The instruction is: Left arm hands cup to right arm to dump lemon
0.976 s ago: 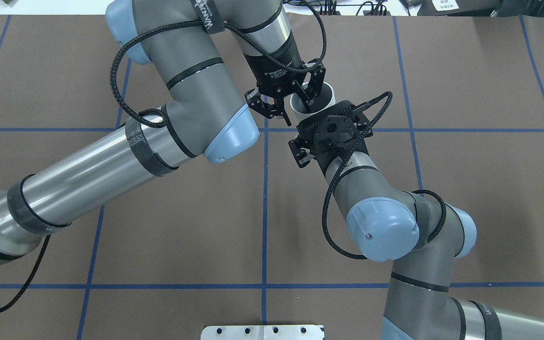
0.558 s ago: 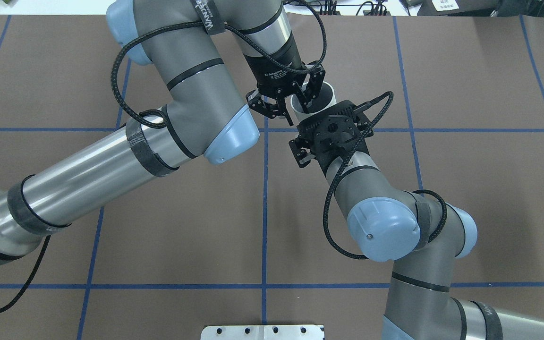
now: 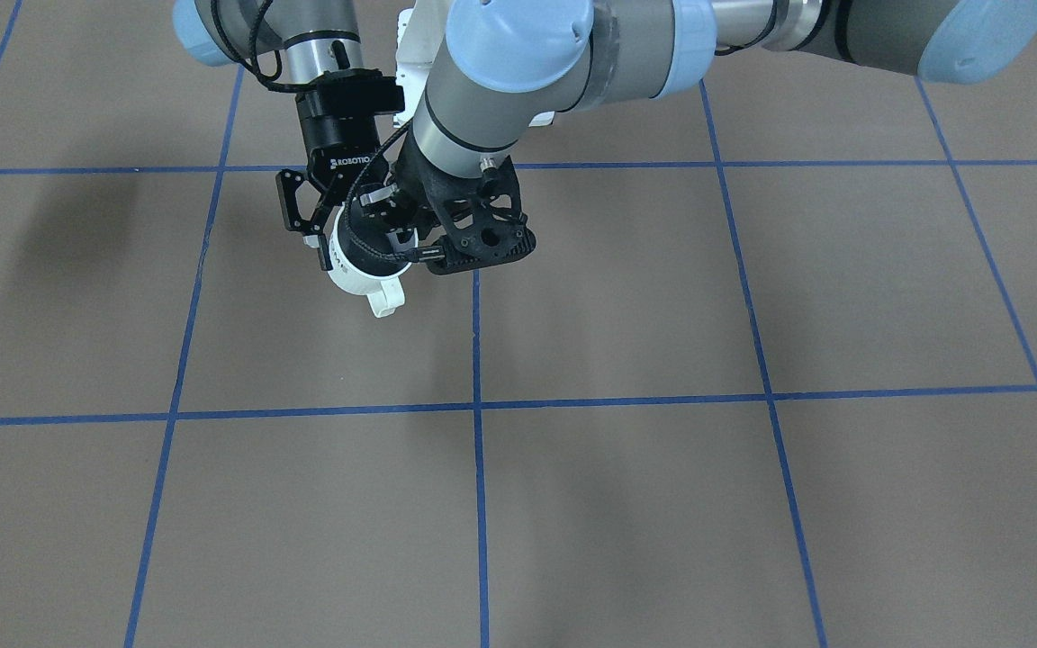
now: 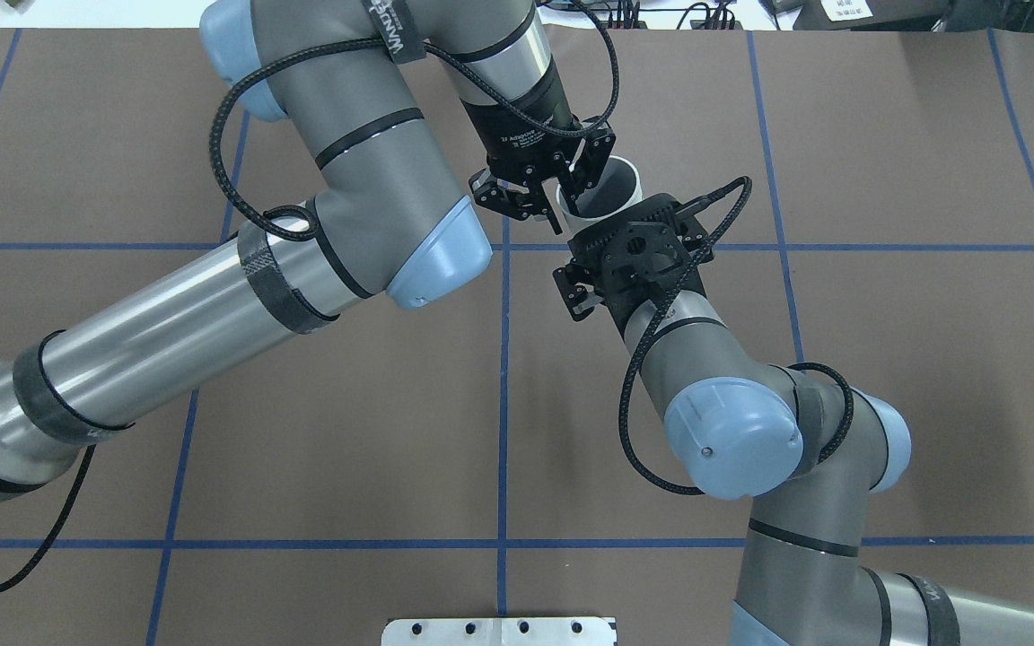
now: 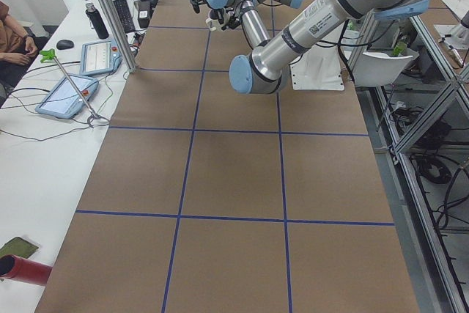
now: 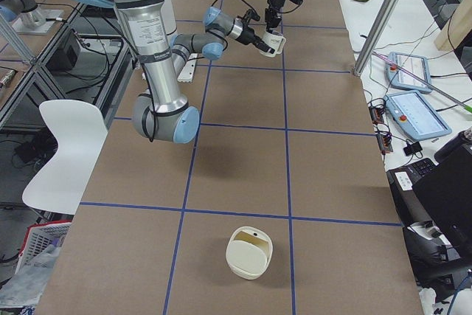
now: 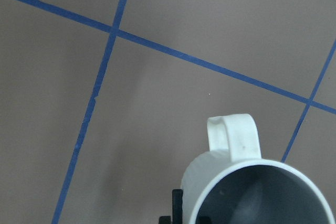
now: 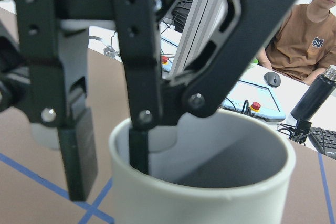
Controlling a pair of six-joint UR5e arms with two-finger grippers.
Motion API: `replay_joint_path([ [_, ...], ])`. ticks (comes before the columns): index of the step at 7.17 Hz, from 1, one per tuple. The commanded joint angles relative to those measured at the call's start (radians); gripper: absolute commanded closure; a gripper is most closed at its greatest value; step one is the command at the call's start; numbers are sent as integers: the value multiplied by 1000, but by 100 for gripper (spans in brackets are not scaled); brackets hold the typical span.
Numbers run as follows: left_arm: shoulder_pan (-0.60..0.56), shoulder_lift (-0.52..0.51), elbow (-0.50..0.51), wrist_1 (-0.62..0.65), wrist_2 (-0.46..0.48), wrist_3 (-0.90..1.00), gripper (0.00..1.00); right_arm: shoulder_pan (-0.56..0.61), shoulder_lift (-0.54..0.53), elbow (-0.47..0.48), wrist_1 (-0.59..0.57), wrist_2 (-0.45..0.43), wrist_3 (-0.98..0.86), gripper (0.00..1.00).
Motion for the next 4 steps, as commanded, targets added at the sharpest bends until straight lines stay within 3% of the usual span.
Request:
replay_joint_path([
  [1, -2, 0, 1, 0, 1, 1, 74, -3, 3, -1, 0, 0, 0, 93],
  [4, -1, 0, 1, 0, 1, 1, 74, -3, 8, -1, 0, 1, 0, 93],
])
